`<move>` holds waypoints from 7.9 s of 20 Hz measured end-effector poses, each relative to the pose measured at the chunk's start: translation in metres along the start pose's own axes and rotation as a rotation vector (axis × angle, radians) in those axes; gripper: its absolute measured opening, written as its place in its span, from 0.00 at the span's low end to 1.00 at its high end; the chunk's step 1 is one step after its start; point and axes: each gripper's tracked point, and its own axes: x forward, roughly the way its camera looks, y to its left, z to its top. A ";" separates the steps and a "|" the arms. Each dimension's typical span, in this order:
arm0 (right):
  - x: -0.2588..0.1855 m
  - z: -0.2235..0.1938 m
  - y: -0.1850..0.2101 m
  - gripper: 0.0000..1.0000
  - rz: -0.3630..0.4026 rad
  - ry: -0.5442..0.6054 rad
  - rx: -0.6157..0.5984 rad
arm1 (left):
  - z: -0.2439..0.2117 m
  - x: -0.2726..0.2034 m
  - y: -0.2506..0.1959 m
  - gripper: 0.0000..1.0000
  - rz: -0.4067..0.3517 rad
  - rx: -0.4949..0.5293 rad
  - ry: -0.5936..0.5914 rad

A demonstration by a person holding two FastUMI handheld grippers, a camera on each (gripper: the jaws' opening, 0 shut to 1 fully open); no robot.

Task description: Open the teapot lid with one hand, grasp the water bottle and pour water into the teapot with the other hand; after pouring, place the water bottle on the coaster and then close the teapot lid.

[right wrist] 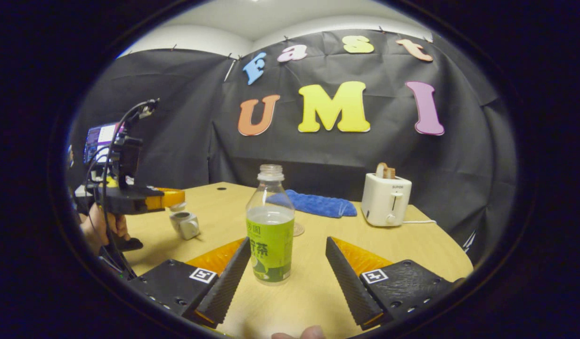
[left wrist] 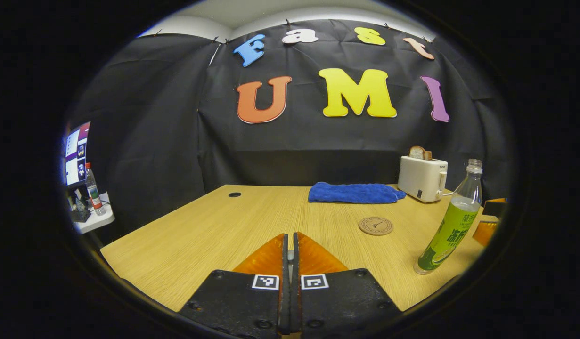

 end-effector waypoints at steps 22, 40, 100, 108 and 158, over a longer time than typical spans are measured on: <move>0.088 0.039 0.043 0.71 0.006 0.123 -0.442 | 0.014 -0.028 0.053 0.02 -0.018 -0.073 -0.090; 0.151 0.044 0.109 0.71 -0.040 0.080 -1.389 | 0.010 -0.018 0.103 0.02 0.011 -0.053 -0.101; 0.140 0.055 0.167 0.72 0.117 -0.010 -1.253 | 0.003 -0.033 0.152 0.03 0.077 -0.013 -0.075; 0.151 0.101 0.086 0.70 0.090 0.023 -0.276 | 0.020 -0.033 0.118 0.03 0.031 -0.031 -0.112; 0.053 0.053 -0.050 0.96 -0.130 -0.117 0.058 | -0.034 0.024 0.004 0.04 -0.098 0.043 0.021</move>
